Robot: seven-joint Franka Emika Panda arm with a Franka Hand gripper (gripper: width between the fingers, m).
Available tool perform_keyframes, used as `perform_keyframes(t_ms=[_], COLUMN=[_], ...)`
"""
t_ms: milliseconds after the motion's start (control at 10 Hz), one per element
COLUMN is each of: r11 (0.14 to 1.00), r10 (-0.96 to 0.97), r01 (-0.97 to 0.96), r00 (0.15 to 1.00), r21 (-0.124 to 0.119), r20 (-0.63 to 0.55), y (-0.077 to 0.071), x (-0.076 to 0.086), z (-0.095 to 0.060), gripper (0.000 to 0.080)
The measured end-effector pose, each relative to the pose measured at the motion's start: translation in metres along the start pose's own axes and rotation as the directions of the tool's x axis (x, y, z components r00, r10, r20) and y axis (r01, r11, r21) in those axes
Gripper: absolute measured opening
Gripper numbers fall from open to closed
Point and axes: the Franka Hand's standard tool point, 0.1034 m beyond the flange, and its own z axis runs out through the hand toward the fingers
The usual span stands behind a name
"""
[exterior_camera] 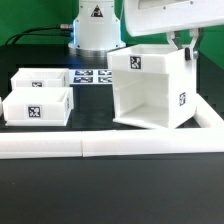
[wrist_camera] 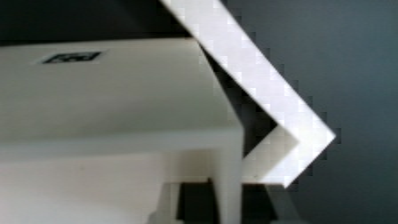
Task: Assemble drawer
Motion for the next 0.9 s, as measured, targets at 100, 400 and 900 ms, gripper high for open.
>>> perform_keyframes(t_ms=[100, 400, 900], r11=[0.995, 0.957, 0.857], r10=[0.096, 0.291, 0.515], r01=[-0.096, -0.291, -0.516], r00=[0.995, 0.956, 0.856], r21=[-0.007, 0.009, 0.007], r20=[0.008, 0.022, 0.052], y=[0.001, -0.0015, -0.0007], x=[-0.0002, 0.0016, 0.0003], z=[0.0007, 0.0011, 0.0024], gripper=[0.0041, 0.0041, 0.0041])
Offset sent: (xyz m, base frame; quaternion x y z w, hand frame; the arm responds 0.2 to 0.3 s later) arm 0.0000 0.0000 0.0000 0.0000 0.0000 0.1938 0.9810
